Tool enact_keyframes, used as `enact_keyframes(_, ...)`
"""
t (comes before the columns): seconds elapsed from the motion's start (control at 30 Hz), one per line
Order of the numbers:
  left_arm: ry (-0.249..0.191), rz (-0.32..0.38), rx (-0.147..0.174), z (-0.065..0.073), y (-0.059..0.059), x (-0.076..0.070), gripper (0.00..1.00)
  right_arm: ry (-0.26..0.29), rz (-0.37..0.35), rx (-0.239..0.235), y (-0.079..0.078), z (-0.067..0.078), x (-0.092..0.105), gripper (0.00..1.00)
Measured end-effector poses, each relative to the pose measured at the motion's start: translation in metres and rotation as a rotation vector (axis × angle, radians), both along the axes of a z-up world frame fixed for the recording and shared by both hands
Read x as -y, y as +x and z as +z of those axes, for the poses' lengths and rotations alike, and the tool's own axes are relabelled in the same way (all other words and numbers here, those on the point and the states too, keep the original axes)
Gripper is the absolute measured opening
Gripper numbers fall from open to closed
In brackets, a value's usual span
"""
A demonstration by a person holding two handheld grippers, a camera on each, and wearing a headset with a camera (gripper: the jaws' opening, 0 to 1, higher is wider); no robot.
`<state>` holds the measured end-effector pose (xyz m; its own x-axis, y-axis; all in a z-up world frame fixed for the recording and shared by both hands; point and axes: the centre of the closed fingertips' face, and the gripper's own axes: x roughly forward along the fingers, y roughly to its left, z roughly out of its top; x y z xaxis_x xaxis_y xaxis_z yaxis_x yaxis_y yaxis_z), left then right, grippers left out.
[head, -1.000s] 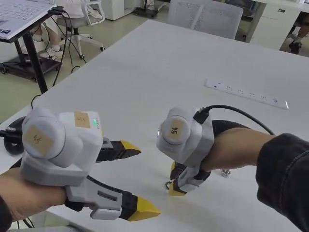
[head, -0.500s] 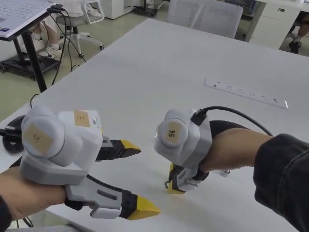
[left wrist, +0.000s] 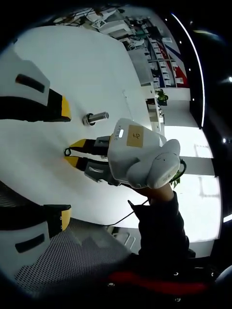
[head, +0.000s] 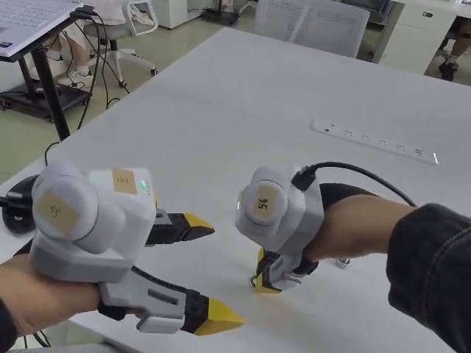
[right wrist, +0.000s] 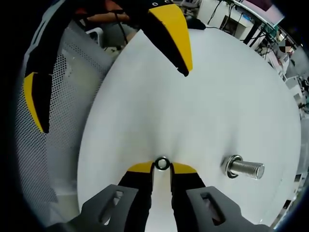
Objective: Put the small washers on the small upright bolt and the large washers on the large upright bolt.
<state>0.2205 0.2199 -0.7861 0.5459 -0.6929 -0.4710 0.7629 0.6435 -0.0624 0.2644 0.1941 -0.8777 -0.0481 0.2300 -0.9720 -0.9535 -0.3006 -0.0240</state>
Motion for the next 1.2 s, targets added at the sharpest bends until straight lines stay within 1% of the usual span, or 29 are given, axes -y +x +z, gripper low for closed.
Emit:
enact_keyframes(0.17,0.001,0.000,-0.001,0.000,0.000,0.000,0.69,0.002,-0.001,-0.004,-0.001,0.000,0.001,0.14)
enact_keyframes(0.33,0.002,-0.002,-0.001,0.001,0.001,0.000,0.68,-0.008,-0.007,-0.004,0.000,0.000,0.007,0.14)
enact_keyframes(0.47,0.004,-0.006,0.000,0.001,0.001,0.001,0.68,-0.006,-0.022,-0.006,0.002,0.002,0.012,0.14)
enact_keyframes(0.63,0.007,-0.010,0.000,0.002,0.002,0.002,0.68,-0.007,-0.047,-0.011,0.004,0.004,0.022,0.14)
enact_keyframes(0.9,0.010,-0.022,0.001,0.001,0.003,0.005,0.68,-0.007,-0.086,-0.007,0.007,0.007,0.039,0.14)
enact_keyframes(1.2,0.009,-0.035,-0.002,0.000,0.005,0.010,0.68,-0.007,-0.149,-0.004,0.013,0.009,0.062,0.14)
